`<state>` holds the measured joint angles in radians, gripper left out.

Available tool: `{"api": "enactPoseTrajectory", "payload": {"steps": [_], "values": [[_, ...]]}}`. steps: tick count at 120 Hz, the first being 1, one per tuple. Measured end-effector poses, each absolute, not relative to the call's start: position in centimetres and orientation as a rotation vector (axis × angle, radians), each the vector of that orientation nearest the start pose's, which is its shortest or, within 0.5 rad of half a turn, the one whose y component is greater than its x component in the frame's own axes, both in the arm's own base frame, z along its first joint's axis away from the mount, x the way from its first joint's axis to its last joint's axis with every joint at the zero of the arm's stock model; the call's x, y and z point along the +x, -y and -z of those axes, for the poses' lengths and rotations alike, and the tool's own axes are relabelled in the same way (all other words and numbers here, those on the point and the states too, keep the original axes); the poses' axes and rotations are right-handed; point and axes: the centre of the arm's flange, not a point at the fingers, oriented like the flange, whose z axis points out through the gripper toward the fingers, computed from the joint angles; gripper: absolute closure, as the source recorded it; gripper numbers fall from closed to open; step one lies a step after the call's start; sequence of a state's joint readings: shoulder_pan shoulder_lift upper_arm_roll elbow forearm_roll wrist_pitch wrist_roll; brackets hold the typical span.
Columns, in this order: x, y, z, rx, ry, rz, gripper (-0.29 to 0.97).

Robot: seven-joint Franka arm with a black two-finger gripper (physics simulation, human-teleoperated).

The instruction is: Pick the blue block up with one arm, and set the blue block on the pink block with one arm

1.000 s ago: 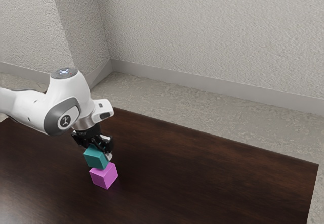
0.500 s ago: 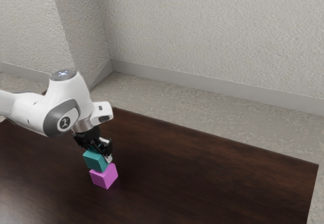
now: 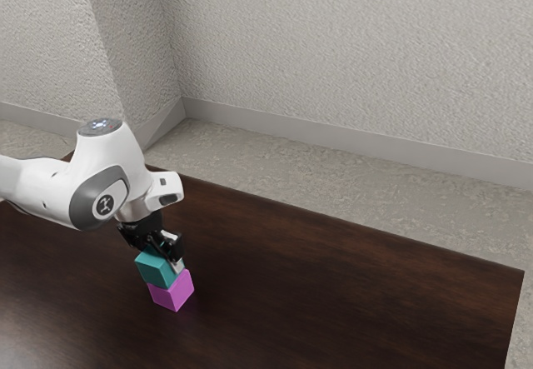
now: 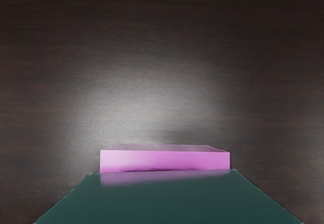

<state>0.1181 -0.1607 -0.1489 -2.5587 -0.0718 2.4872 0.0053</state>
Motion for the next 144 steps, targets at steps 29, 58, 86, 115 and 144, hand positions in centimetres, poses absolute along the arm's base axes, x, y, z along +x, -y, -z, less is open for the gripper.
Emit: {"api": "enactPoseTrajectory", "payload": {"steps": [29, 58, 86, 115, 144], "values": [[44.9, 1.3, -33.2, -3.161, 0.01, 0.138, 0.33], [45.0, 1.1, -33.2, -3.161, -0.003, 0.139, 0.33], [45.0, 1.1, -33.1, -3.168, -0.021, 0.137, 0.2], [45.0, 1.1, -38.2, -3.118, -0.092, 0.306, 0.07], [49.9, 2.7, -61.2, -3.076, 0.227, 0.724, 0.02]]}}
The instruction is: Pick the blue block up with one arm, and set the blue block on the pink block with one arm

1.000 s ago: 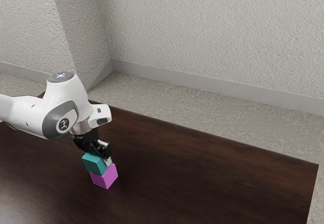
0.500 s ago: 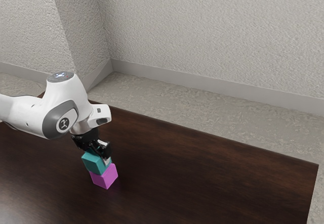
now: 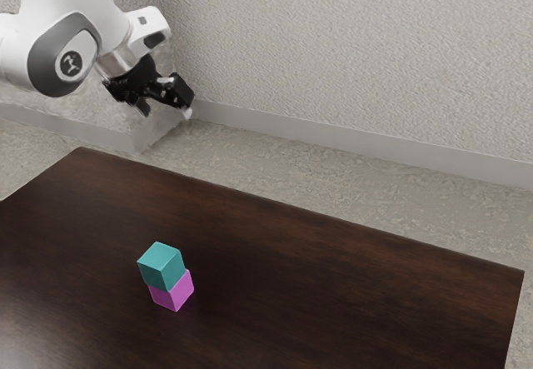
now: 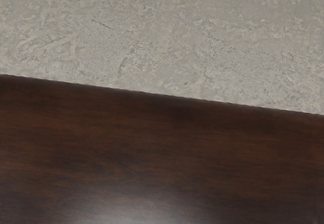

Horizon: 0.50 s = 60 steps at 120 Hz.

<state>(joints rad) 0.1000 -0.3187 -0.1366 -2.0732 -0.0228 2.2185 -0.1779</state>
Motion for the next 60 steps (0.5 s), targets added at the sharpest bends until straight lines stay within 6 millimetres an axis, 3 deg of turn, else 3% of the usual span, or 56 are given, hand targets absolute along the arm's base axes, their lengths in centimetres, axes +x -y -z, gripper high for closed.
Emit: {"api": "enactPoseTrajectory", "payload": {"steps": [3, 7, 10, 14, 21, 34, 49, 60], "values": [[49.6, 2.1, -65.3, -3.079, 0.336, 0.737, 0.02], [48.6, 1.1, -69.4, -3.079, 0.481, 0.715, 0.02], [47.7, 0.4, -71.5, -3.076, 0.585, 0.676, 0.01], [46.6, -0.6, -72.8, -3.065, 0.723, 0.591, 0.01], [45.2, -2.2, -72.6, -3.022, 0.946, 0.409, 0.01], [43.4, -4.5, -70.5, -2.872, 1.275, 0.123, 0.01], [43.8, -8.1, -68.5, -2.668, 1.605, 0.005, 0.0], [43.7, -8.6, -68.3, -2.566, 1.75, -0.001, 0.0]]}}
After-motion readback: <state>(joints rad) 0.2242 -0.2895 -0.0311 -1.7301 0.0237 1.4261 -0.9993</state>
